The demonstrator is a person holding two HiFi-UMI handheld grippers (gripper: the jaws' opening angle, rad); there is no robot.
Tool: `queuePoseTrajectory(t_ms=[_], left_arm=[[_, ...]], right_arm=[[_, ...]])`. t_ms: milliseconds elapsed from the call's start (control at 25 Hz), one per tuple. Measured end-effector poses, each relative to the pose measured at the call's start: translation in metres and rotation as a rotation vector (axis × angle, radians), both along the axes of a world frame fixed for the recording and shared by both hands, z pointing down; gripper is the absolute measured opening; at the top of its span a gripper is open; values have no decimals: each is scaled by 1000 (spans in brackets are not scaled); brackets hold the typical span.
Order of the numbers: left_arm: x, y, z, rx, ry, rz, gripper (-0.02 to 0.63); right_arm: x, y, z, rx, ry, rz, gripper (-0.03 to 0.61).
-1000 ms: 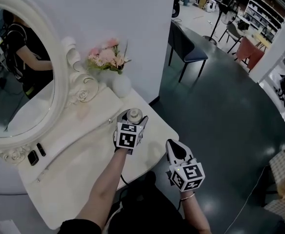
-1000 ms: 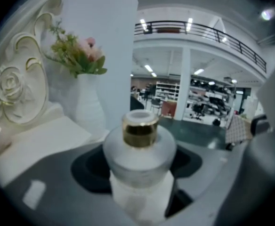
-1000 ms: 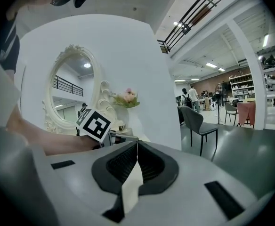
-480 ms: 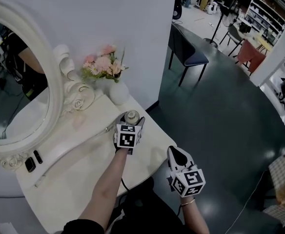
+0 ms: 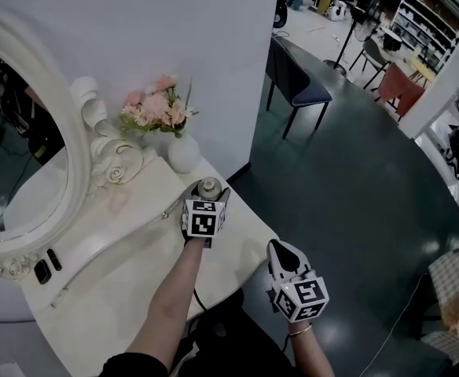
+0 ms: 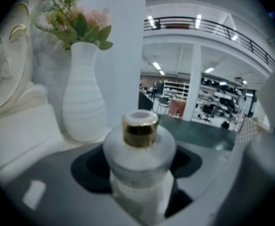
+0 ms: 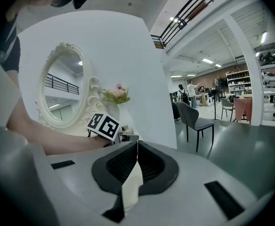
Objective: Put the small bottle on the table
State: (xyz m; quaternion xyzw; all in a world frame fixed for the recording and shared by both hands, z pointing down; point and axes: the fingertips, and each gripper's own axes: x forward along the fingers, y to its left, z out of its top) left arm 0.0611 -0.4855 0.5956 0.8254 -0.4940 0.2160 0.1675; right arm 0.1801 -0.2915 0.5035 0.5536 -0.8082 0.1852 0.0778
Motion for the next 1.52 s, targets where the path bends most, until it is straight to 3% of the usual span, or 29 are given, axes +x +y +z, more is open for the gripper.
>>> queuePoseTrajectory(t_ms=[640, 1520], left_arm=[[10, -14, 0, 66, -43, 12, 339], [-5, 12, 4, 20, -29, -11, 368]], right_arm=[[9, -2, 5, -15, 3, 19, 5], [2, 6, 0, 1, -5, 7, 5]])
